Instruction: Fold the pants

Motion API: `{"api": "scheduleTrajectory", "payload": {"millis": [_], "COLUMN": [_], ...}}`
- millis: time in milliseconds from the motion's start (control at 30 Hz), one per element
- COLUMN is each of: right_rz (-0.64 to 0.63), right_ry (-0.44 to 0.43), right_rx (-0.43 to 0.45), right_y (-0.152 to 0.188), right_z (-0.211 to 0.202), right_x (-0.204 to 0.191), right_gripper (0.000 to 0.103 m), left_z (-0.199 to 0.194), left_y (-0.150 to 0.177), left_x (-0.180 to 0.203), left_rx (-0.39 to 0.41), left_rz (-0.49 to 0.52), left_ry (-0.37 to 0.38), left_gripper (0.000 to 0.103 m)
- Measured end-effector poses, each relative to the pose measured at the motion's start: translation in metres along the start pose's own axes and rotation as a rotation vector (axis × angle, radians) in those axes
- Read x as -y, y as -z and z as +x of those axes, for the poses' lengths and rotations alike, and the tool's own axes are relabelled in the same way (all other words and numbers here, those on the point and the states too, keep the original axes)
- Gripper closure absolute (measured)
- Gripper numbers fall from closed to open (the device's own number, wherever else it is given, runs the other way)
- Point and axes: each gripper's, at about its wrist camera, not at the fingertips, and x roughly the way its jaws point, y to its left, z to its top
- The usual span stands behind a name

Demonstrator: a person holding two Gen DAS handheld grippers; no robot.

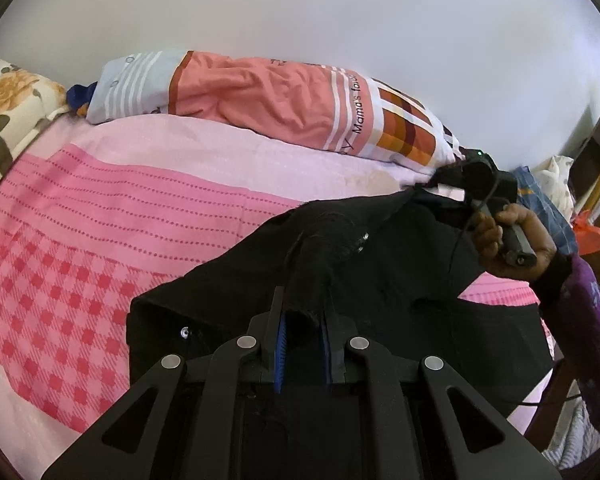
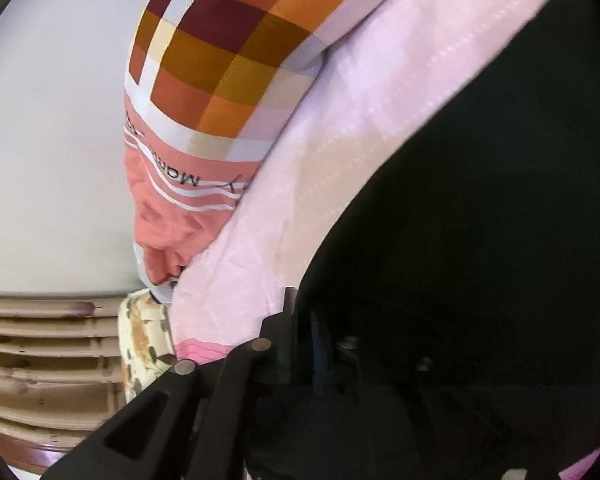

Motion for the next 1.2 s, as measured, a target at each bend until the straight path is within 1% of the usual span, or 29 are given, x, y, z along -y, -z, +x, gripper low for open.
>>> {"api": "scheduleTrajectory", "payload": {"millis": [67, 133, 200, 233, 300, 400, 433, 467, 533, 633, 700, 767, 800, 833, 867, 900, 933, 967, 1000, 1033, 1067, 1100, 1200], "right_rz": [-0.063, -0.094, -0.103, -0.106, -0.127, -0.097, -0.069, -0.055, -0.029, 0.044, 0.083, 0.055, 0.046, 0.035, 0.027, 0.03, 0.05, 0.067, 0.103, 0.119, 0.133, 0.149, 0.229], "right_ry": [0.007, -0.018, -0.032, -0.047, -0.04, -0.06, -0.07, -0.07, -0.048, -0.033, -0.033, -0.069, -0.09, -0.128, -0.161, -0.187, -0.239, -0.267, -0.315, -0.342, -0.375, -0.385, -0.458], "right_rx": [0.033, 0.065, 0.077, 0.085, 0.082, 0.053, 0.033, 0.016, -0.028, -0.1, -0.114, -0.096, -0.091, -0.086, -0.073, -0.058, -0.026, -0.001, 0.058, 0.092, 0.144, 0.182, 0.289], "right_y": [0.01, 0.035, 0.059, 0.08, 0.114, 0.167, 0.188, 0.201, 0.236, 0.268, 0.273, 0.273, 0.272, 0.272, 0.27, 0.268, 0.262, 0.258, 0.248, 0.244, 0.233, 0.227, 0.199], "right_z": [-0.012, -0.038, -0.059, -0.077, -0.097, -0.122, -0.124, -0.126, -0.119, -0.103, -0.096, -0.098, -0.099, -0.102, -0.105, -0.109, -0.115, -0.12, -0.131, -0.137, -0.147, -0.156, -0.177], "right_x": [0.001, 0.005, 0.012, 0.017, 0.023, 0.041, 0.05, 0.057, 0.075, 0.108, 0.123, 0.124, 0.122, 0.121, 0.121, 0.123, 0.129, 0.134, 0.146, 0.153, 0.164, 0.174, 0.208], "right_gripper": [0.096, 0.096, 0.096, 0.096, 0.096, 0.096, 0.096, 0.096, 0.096, 0.096, 0.097, 0.097, 0.095, 0.094, 0.094, 0.094, 0.092, 0.09, 0.086, 0.079, 0.075, 0.07, 0.069], "left_z": [-0.002, -0.007, -0.013, -0.017, -0.028, -0.045, -0.048, -0.052, -0.057, -0.063, -0.069, -0.076, -0.081, -0.087, -0.095, -0.103, -0.108, -0.112, -0.111, -0.108, -0.101, -0.093, -0.059], "left_y": [-0.001, 0.0, 0.002, 0.004, 0.014, 0.036, 0.044, 0.052, 0.071, 0.094, 0.109, 0.119, 0.121, 0.121, 0.118, 0.114, 0.11, 0.104, 0.101, 0.098, 0.095, 0.093, 0.089], "left_x": [-0.002, -0.005, -0.01, -0.012, -0.014, -0.015, -0.016, -0.018, -0.022, -0.028, -0.033, -0.035, -0.033, -0.031, -0.025, -0.015, -0.009, 0.003, 0.01, 0.02, 0.032, 0.043, 0.076], "left_rx": [-0.001, 0.0, -0.011, -0.017, -0.03, -0.063, -0.076, -0.085, -0.108, -0.137, -0.145, -0.156, -0.147, -0.132, -0.099, -0.055, -0.03, 0.009, 0.022, 0.028, 0.032, 0.031, -0.026], "left_rz": [-0.009, -0.023, -0.044, -0.055, -0.071, -0.092, -0.101, -0.11, -0.132, -0.148, -0.148, -0.129, -0.119, -0.108, -0.083, -0.06, -0.053, -0.051, -0.051, -0.046, -0.032, -0.013, 0.046], "left_ry": [-0.008, -0.018, -0.019, -0.023, -0.03, -0.058, -0.067, -0.075, -0.099, -0.158, -0.214, -0.297, -0.337, -0.367, -0.402, -0.414, -0.403, -0.362, -0.336, -0.306, -0.269, -0.238, -0.18], "left_gripper": [0.089, 0.089, 0.088, 0.088, 0.088, 0.088, 0.088, 0.088, 0.088, 0.088, 0.088, 0.088, 0.088, 0.088, 0.088, 0.086, 0.083, 0.076, 0.071, 0.058, 0.05, 0.049, 0.049]}}
